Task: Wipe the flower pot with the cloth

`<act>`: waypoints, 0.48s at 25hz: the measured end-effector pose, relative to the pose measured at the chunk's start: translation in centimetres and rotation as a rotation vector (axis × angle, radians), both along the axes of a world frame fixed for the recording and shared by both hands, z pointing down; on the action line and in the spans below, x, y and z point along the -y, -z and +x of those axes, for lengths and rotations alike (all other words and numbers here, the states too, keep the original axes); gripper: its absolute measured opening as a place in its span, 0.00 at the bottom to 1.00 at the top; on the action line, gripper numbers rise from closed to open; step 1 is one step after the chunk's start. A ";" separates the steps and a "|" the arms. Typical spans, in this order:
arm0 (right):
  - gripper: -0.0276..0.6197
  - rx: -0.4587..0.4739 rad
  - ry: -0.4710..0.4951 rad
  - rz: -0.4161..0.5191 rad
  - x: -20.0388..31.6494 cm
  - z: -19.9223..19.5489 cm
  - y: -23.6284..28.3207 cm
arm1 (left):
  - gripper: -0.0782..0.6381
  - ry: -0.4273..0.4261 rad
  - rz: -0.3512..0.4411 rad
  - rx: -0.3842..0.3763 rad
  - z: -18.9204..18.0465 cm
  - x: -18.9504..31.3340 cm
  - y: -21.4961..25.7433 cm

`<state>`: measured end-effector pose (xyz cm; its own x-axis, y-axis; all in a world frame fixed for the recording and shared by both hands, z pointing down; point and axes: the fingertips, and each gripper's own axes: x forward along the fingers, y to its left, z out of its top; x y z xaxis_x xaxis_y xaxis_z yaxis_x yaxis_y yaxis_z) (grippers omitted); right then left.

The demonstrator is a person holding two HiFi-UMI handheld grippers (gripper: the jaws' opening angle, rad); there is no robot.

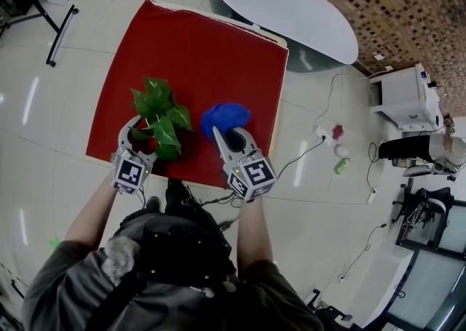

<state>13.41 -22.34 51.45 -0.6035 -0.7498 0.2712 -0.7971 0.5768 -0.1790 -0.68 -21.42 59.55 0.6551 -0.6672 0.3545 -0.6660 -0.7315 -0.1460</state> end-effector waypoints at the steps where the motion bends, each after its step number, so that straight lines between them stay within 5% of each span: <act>1: 0.14 -0.003 0.027 -0.009 0.5 -0.3 -0.7 | 0.69 0.003 -0.006 0.002 0.1 0.3 -0.3; 12: 0.14 0.065 0.243 -0.119 6.3 -5.7 -6.3 | 0.70 -0.009 -0.038 0.008 0.4 2.8 -2.8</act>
<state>7.70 -28.63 57.78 -0.7811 -0.5458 0.3035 -0.6222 0.7217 -0.3034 -0.23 -24.21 62.33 0.6580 -0.6476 0.3843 -0.6586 -0.7423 -0.1233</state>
